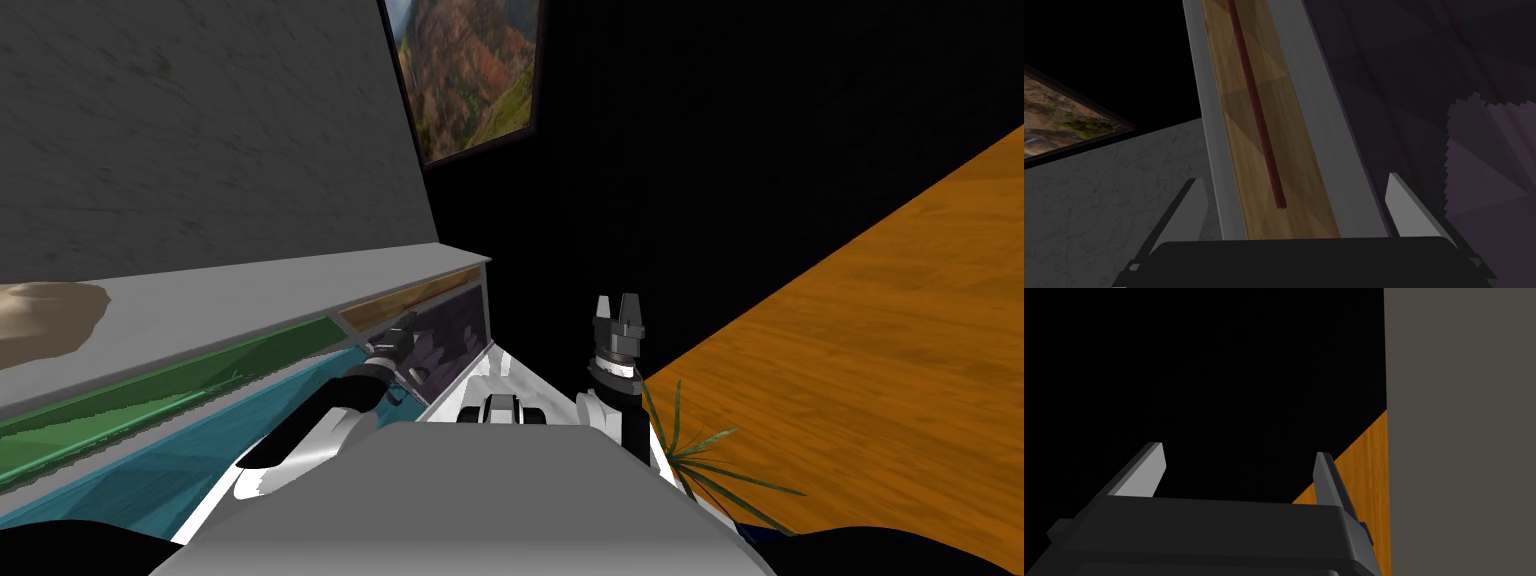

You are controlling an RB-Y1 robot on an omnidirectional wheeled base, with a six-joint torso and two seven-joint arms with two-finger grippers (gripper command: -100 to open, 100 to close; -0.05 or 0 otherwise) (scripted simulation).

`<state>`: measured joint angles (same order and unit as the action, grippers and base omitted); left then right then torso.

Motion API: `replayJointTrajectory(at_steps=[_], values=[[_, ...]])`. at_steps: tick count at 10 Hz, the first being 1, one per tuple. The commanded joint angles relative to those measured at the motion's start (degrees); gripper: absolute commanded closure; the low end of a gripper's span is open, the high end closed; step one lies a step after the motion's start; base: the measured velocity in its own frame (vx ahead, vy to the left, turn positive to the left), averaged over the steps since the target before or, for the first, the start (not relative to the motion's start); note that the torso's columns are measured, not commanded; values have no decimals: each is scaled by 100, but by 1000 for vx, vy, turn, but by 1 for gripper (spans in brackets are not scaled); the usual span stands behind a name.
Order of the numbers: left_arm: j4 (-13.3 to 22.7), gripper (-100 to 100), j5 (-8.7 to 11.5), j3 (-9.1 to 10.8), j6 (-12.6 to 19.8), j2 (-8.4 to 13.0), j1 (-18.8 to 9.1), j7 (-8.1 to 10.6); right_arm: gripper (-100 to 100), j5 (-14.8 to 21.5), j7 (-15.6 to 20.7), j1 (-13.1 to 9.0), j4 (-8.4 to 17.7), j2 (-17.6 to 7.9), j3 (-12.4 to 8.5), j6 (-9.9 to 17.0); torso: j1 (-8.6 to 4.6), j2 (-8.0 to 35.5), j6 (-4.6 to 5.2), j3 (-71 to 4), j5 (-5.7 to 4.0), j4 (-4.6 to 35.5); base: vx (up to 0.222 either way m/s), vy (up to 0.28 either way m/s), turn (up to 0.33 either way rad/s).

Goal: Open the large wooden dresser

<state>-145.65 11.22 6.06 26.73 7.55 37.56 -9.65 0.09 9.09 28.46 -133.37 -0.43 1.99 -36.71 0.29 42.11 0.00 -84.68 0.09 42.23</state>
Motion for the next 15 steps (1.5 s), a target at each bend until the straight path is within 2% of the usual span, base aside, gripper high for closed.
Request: replayJointTrajectory(at_steps=[1, 5, 6, 10, 11, 13, 14, 15], values=[[334, -100, 13, 27, -56, 18, -64, 28, 0, 0, 0, 0, 0, 0, 0, 0, -14, 9, 0, 5, -5, 3, 21, 37, -3], [480, -100, 29, 65, -163, 18, -179, 47, 0, 0, 0, 1, 0, -1, -1, 0, -12, 9, 0, 5, -4, 3, 67, 101, -14], [266, -100, 64, 93, -123, 39, -113, 27, 0, 0, 0, 1, 0, -1, -1, 0, -17, 9, 0, 7, -6, 3, 92, 173, -12], [-148, -100, 85, 109, -92, 52, -65, 14, 0, 0, 0, 0, 0, 1, 1, 0, -64, 36, 1, 23, -20, 11, 30, 36, -3], [-221, -100, 87, 110, -90, 54, -61, 13, 0, 0, 0, -1, 0, 1, 1, 0, -46, 31, 0, 20, -15, 10, -2, -9, 1], [-147, -100, 113, 124, -151, 81, -36, 20, 0, 0, 0, 0, 0, 1, 1, 0, -22, 16, 0, 11, -7, 5, 0, 0, 0], [-146, 100, 113, 123, -152, 80, -35, 19, 0, 0, 0, 0, 0, 0, 0, 0, -22, 14, 0, 9, -7, 4, 0, 0, 0], [-207, 100, 129, 115, -141, 77, 15, 7, 0, 0, 0, 0, 0, 0, 0, 0, -25, 15, 0, 9, -8, 5, -50, -97, 4]])
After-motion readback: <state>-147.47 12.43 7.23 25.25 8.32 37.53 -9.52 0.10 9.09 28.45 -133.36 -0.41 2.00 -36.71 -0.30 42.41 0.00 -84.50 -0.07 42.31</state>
